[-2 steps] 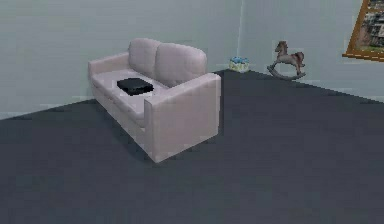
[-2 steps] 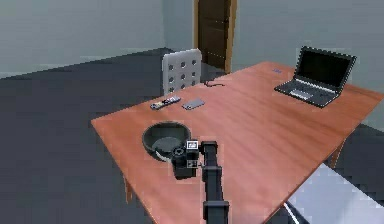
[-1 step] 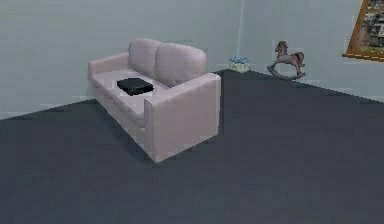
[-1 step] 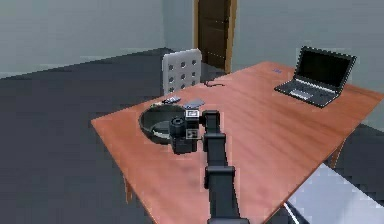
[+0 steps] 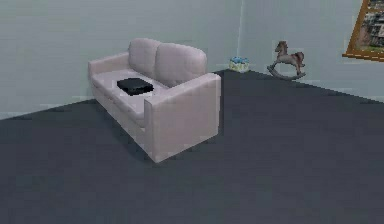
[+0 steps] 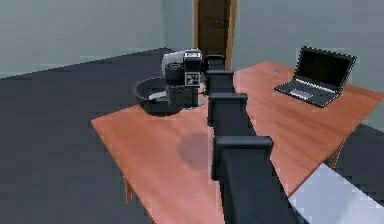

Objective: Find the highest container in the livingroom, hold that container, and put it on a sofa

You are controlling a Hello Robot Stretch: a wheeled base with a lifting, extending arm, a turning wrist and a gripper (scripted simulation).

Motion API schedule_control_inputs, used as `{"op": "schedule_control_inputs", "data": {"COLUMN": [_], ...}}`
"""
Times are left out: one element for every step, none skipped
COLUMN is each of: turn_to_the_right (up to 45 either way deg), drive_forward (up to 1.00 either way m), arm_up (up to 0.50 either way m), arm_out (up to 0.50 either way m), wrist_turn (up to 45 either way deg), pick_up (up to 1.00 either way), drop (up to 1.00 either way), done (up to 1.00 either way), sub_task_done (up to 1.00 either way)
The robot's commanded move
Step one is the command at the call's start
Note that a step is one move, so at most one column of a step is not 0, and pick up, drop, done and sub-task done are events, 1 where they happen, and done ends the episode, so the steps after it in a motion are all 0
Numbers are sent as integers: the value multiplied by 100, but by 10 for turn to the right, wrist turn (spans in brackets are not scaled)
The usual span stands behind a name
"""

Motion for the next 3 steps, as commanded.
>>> {"op": "schedule_control_inputs", "data": {"turn_to_the_right": [0, 0, 0], "drive_forward": [0, 0, 0], "arm_up": [0, 0, 0], "arm_out": [0, 0, 0], "wrist_turn": [-450, -450, -240], "pick_up": [0, 0, 0], "drop": [0, 0, 0], "done": [0, 0, 0], "sub_task_done": [0, 0, 0]}}
